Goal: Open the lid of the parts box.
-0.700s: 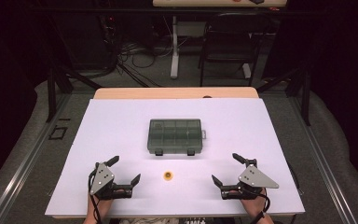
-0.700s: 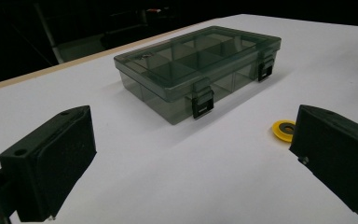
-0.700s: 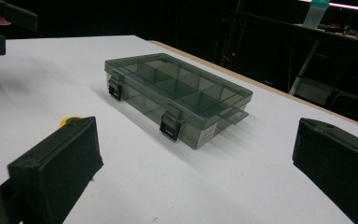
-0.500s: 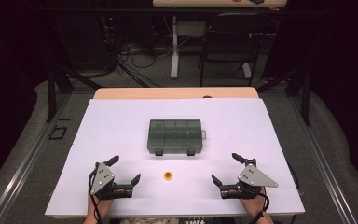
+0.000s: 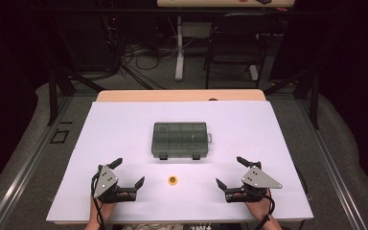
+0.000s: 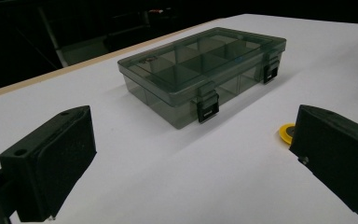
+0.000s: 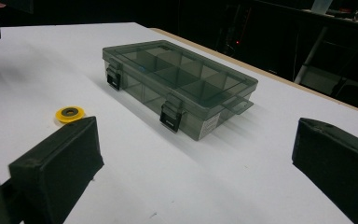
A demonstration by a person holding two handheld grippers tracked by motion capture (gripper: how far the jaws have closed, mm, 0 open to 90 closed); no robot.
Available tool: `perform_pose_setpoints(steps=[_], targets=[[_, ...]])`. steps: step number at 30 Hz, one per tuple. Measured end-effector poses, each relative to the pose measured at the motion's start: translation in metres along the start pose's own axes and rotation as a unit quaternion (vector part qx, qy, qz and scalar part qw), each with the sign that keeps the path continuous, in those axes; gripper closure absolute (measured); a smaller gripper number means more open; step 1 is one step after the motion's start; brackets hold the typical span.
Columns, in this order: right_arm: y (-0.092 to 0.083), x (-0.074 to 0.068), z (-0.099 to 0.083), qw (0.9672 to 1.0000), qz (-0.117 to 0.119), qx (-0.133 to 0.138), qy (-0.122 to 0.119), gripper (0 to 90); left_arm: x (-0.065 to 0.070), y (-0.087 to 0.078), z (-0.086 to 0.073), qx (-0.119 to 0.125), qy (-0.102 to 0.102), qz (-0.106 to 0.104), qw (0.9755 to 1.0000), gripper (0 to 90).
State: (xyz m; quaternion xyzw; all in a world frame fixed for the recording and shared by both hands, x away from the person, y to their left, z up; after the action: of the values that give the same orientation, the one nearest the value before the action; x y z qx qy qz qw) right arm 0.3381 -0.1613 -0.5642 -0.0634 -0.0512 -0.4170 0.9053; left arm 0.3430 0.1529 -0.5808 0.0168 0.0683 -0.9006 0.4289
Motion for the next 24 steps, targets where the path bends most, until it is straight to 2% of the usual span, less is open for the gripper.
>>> perform_pose_setpoints(steps=[8, 15, 19, 22, 24], targets=[[0.007, -0.002, -0.003, 0.9999, 0.007, -0.009, 0.001, 0.2, 0.003, 0.006, 0.002, -0.002, 0.010, -0.003, 0.9999, 0.0], [0.018, -0.005, -0.004, 0.9997, 0.017, -0.014, -0.004, 0.2, 0.002, 0.011, 0.000, -0.012, -0.001, -0.004, 0.9999, 0.0], [0.023, -0.005, -0.006, 0.9995, 0.022, -0.019, -0.005, 0.2, 0.002, 0.015, 0.000, -0.012, 0.003, -0.006, 0.9999, 0.0], [0.026, -0.005, -0.006, 0.9994, 0.025, -0.022, -0.006, 0.1, 0.003, 0.017, 0.000, -0.013, -0.002, -0.009, 0.9999, 0.0], [0.028, -0.006, -0.006, 0.9994, 0.027, -0.021, -0.006, 0.1, 0.004, 0.019, -0.001, -0.016, 0.003, -0.009, 0.9998, 0.0]])
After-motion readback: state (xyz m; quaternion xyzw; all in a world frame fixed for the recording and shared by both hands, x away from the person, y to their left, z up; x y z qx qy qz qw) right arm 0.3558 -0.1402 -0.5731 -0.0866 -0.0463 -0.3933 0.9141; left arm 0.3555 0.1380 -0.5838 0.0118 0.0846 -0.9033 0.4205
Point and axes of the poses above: each handheld gripper's, and its own axes: y roughly forward along the jaws, z roughly out of its top, x roughly to its right, the point moved 10 cm from there along y, roughly forward along the jaws, and after that the axes turned 11 degrees about x, right-handed, at the moved point
